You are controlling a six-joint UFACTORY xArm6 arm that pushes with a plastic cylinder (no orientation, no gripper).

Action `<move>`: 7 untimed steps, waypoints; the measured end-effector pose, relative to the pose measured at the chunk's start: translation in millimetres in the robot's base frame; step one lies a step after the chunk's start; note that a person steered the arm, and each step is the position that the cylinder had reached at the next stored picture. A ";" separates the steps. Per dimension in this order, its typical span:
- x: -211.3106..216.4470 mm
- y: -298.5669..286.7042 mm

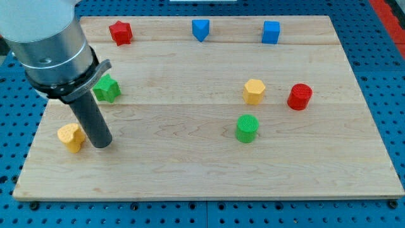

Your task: Slide the yellow hexagon towards yellow heart

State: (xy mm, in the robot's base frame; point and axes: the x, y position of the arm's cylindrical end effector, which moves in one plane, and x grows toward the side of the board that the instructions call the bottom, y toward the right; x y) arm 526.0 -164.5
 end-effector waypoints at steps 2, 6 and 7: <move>0.0 10.0; -8.4 13.4; -9.7 14.5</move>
State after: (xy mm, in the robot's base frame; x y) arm 516.4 -150.0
